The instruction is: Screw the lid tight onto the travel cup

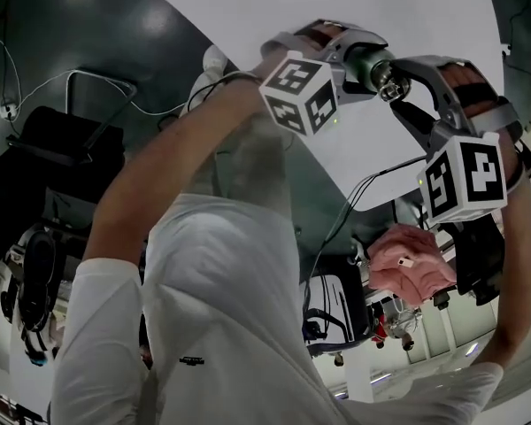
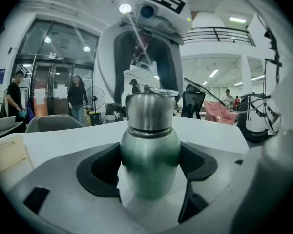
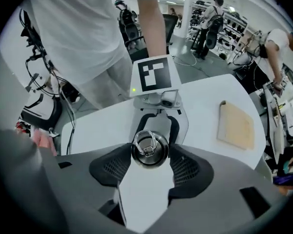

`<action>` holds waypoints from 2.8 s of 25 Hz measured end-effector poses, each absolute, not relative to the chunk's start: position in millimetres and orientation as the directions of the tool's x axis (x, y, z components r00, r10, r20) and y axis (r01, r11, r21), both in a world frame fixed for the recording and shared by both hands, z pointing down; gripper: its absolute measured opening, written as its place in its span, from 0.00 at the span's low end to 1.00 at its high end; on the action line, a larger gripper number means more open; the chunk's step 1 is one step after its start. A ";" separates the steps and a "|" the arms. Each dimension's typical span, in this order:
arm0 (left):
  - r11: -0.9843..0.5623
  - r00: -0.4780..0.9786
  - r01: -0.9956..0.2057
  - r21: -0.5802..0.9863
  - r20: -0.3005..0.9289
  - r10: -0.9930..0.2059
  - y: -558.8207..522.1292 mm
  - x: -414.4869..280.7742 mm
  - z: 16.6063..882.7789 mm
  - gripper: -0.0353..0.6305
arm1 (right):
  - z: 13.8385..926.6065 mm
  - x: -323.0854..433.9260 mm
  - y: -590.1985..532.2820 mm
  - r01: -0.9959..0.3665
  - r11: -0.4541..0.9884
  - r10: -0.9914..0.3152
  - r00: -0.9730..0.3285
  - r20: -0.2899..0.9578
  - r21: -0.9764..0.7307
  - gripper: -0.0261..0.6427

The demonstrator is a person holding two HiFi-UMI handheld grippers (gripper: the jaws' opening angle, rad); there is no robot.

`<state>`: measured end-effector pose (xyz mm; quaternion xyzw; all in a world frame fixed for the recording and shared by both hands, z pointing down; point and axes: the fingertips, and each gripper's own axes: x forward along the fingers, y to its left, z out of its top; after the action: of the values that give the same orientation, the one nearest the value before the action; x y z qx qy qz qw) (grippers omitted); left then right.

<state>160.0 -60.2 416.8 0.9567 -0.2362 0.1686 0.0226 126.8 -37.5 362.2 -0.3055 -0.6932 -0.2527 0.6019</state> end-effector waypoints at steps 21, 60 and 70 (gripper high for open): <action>-0.877 0.823 -0.479 -0.033 0.329 -0.463 -60.1 161.6 417.3 0.60 | 363.2 125.0 -56.3 -0.346 0.938 -0.155 -0.346 0.925 0.027 0.37; -0.883 0.836 -0.468 -0.016 0.316 -0.449 -59.9 160.7 415.5 0.60 | 362.3 132.2 -29.3 0.901 0.418 0.147 0.058 0.987 -0.115 0.42; -0.879 0.831 -0.476 -0.016 0.319 -0.456 -60.8 159.1 416.5 0.60 | 364.0 124.0 -37.4 0.706 0.708 0.138 -0.098 0.986 -0.029 0.39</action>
<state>159.1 -60.8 416.5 0.9562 -0.2436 0.1589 0.0319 124.0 -37.4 364.0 -0.3004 -0.7023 -0.2366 0.6005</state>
